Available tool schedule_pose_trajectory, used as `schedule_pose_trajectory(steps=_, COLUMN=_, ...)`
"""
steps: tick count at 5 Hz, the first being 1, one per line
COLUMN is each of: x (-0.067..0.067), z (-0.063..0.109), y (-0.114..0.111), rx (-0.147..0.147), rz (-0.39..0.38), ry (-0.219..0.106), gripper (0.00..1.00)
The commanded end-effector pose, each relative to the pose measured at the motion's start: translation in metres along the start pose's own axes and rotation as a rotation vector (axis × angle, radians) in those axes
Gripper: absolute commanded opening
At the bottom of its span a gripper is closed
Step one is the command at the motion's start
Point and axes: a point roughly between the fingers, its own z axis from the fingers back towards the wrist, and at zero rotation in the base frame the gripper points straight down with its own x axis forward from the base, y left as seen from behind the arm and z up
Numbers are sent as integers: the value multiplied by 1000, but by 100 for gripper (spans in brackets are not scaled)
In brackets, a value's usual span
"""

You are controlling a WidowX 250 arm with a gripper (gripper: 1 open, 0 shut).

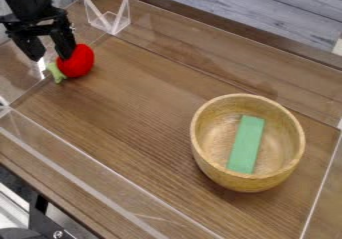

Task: Move the red object to the right side of the table

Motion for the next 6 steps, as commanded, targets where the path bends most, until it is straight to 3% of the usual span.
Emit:
schedule_pose_trajectory(steps=1, x=5, z=1, y=-2, rx=30, rz=-15, ry=-41, gripper=100)
schedule_pose_trajectory(steps=3, x=11, z=-22, y=-1, rx=48, rz=27, ry=-30, gripper=100)
schedule_pose_trajectory(steps=4, x=11, z=-20, y=-2, rx=46, rz=-21, ry=-23, gripper=0)
schedule_pose_trajectory(steps=5, x=12, z=-15, y=-1, rx=43, rz=-72, ry=-16, gripper=0)
schedule_pose_trajectory(steps=6, x=17, z=10, y=-16, rx=44, rz=-119, ry=-39, gripper=0)
